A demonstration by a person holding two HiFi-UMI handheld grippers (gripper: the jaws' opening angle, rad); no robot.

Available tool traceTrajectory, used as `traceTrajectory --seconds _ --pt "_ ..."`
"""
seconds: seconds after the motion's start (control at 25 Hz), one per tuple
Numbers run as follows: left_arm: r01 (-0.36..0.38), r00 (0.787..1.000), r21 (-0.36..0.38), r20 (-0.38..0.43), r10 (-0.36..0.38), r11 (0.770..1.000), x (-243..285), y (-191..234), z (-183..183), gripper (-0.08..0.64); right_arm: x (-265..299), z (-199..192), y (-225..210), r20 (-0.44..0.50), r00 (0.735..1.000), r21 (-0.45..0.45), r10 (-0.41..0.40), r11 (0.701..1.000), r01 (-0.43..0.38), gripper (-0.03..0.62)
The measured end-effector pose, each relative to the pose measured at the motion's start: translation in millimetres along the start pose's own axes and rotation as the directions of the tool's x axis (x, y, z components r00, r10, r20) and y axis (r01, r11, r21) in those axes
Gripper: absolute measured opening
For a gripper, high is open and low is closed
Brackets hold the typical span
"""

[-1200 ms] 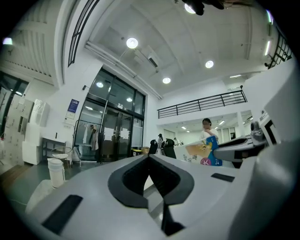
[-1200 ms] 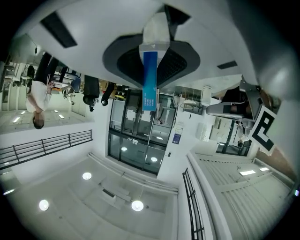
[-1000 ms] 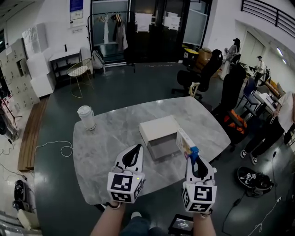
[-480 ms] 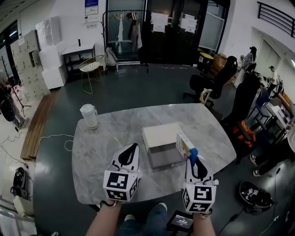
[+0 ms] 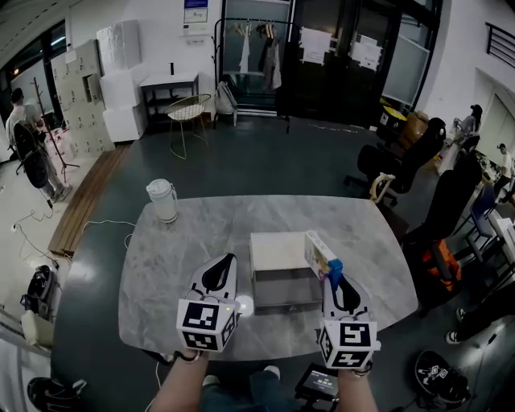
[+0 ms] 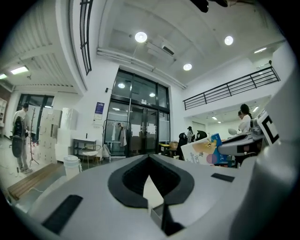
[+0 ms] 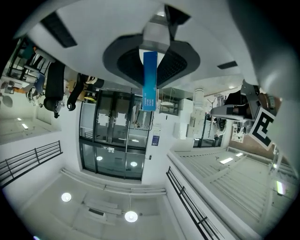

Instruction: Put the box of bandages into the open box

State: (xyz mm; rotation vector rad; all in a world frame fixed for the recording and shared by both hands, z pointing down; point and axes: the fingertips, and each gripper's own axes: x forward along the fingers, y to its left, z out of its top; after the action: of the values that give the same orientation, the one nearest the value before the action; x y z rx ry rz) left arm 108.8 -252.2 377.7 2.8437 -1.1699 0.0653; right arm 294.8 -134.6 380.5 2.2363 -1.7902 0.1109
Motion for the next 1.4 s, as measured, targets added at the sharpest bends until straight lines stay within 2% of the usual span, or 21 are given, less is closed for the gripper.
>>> traceTrajectory --seconds 0.24,0.44,0.64,0.84,1.08,1.28,1.4 --pt "-0.104 0.994 -0.023 -0.029 0.104 0.994 12.4 0.2 -19.0 0.011 30.9 -16.6 -14.3 -0.031 0.993 0.003 0.112 0.994 -0.112 0.101" --pt "-0.185 0.982 -0.026 -0.049 0.184 0.982 16.4 3.1 -29.5 0.012 53.9 -24.9 -18.8 -0.052 0.978 0.016 0.204 0.979 -0.203 0.101" --pt "-0.269 0.96 -0.035 -0.088 0.266 0.962 9.2 14.3 -46.0 0.011 72.6 -43.4 -9.2 -0.107 0.94 0.077 0.323 0.946 -0.316 0.101" --pt "-0.32 0.942 -0.041 -0.125 0.313 0.947 0.7 25.8 -57.1 0.011 83.2 -59.5 6.7 -0.171 0.895 0.138 0.413 0.909 -0.393 0.101" --pt "-0.329 0.933 -0.034 -0.168 0.319 0.944 -1.8 25.4 -73.7 0.011 87.5 -87.0 22.1 -0.264 0.809 0.256 0.526 0.847 -0.467 0.101" --pt "-0.337 0.925 -0.035 -0.2 0.324 0.941 -4.7 28.4 -83.9 0.011 85.2 -106.3 37.8 -0.348 0.699 0.359 0.624 0.778 -0.516 0.101" --pt "-0.34 0.921 -0.036 -0.216 0.325 0.94 -3.8 31.4 -88.7 0.011 85.7 -116.7 45.1 -0.402 0.642 0.389 0.652 0.757 -0.525 0.101"
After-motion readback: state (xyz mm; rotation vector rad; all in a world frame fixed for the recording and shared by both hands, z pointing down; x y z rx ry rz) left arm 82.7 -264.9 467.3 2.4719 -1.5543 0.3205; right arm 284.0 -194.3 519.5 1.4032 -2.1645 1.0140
